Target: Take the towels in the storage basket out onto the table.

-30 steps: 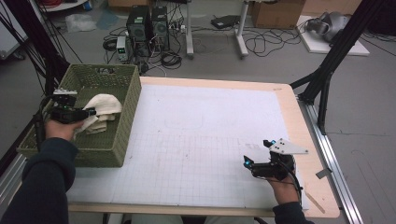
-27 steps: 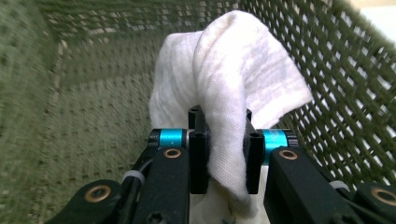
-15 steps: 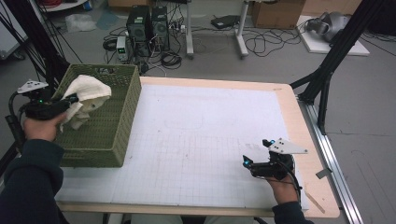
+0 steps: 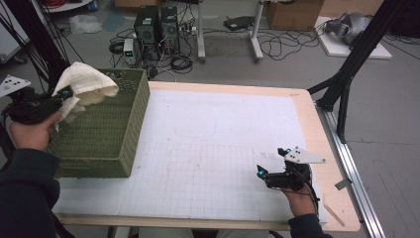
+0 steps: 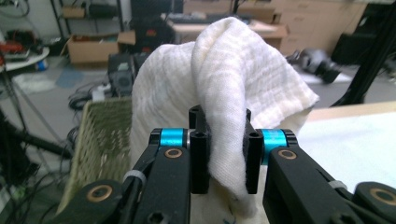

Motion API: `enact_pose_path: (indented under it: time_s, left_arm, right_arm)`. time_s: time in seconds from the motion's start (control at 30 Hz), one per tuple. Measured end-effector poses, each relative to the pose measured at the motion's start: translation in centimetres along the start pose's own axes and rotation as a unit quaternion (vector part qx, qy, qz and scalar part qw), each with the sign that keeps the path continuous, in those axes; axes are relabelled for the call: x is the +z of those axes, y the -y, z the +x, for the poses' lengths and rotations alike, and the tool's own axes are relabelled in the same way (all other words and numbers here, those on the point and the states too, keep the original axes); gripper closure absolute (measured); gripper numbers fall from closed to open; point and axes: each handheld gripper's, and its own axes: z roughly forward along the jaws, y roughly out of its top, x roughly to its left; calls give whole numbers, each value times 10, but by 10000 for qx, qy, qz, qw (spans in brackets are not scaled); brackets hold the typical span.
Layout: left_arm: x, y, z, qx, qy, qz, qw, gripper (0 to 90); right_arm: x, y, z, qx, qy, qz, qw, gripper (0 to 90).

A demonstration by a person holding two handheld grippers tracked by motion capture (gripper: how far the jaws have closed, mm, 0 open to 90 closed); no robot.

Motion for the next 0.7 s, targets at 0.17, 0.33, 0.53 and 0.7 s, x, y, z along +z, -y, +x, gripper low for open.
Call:
enact_pose_path:
  time_s: [0.17,0.33,0.53,0.7]
  left_arm:
    - [-7,-15,-13,159,194,-242,9994,789]
    - [-12,-28,-28,270,431,-483,9975,789]
    - [-16,-40,-49,385,790,-719,9935,789]
    - [-16,-46,-68,401,1149,-843,9890,788]
  right_arm:
    - [0,0,0,10,3,4,10000,32]
    - [0,0,0,11,7,1,10000,32]
    - [0,0,0,1,9,1,10000,32]
    - [1,-1,0,-68,22,-15,10000,32]
